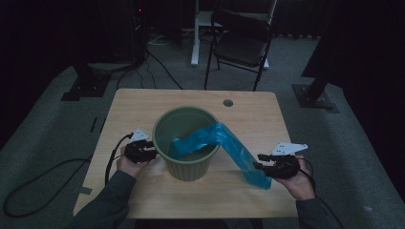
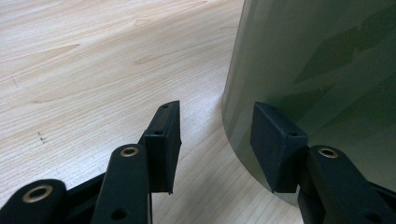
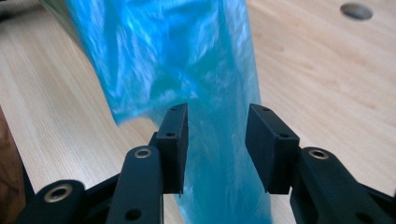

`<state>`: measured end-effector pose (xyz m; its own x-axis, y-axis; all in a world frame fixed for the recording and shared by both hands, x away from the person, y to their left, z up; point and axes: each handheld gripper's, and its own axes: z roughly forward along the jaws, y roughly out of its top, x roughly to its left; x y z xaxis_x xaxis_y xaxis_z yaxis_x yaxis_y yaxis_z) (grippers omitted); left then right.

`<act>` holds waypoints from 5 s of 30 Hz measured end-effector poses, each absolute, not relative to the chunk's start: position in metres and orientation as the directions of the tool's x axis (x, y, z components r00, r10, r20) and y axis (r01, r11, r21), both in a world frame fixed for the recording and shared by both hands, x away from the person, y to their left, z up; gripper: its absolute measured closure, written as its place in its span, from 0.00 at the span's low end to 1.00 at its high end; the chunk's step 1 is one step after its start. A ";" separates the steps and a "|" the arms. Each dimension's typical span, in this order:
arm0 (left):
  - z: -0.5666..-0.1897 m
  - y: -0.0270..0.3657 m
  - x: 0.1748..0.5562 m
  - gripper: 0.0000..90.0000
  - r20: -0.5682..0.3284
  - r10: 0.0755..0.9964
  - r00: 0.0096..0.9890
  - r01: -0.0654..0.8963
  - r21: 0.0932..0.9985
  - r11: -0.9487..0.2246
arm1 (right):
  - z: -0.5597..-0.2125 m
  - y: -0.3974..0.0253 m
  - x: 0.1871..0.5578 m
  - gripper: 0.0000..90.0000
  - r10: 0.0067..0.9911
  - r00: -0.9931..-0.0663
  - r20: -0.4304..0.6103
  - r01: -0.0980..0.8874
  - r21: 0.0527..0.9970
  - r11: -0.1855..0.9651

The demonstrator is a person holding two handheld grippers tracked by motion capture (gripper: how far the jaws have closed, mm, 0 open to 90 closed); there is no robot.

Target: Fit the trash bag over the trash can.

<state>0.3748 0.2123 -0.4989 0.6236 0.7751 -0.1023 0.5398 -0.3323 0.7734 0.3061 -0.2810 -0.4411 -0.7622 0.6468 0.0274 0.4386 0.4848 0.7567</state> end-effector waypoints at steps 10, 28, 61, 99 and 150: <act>-0.499 0.210 0.375 0.59 -0.101 0.769 0.631 0.537 0.773 -0.339 | -0.468 -0.274 0.313 0.65 0.677 -0.736 -0.014 0.476 0.700 0.532; -0.497 0.199 0.370 0.59 -0.093 0.745 0.660 0.524 0.768 -0.368 | -0.459 -0.284 0.328 0.97 0.738 -0.674 -0.030 0.494 0.724 0.481; -0.486 0.205 0.366 0.59 -0.150 0.724 0.673 0.513 0.800 -0.311 | -0.385 -0.265 0.343 0.97 0.695 -0.713 -0.091 0.325 0.836 0.443; -0.401 0.233 0.346 0.60 -0.146 0.602 0.785 0.412 0.849 -0.332 | -0.339 -0.226 0.346 0.97 0.596 -0.791 -0.137 0.222 0.843 0.489; -0.355 0.171 0.359 0.52 -0.067 0.443 0.894 0.280 0.855 -0.437 | -0.324 -0.173 0.356 0.98 0.501 -0.853 -0.149 0.148 0.851 0.504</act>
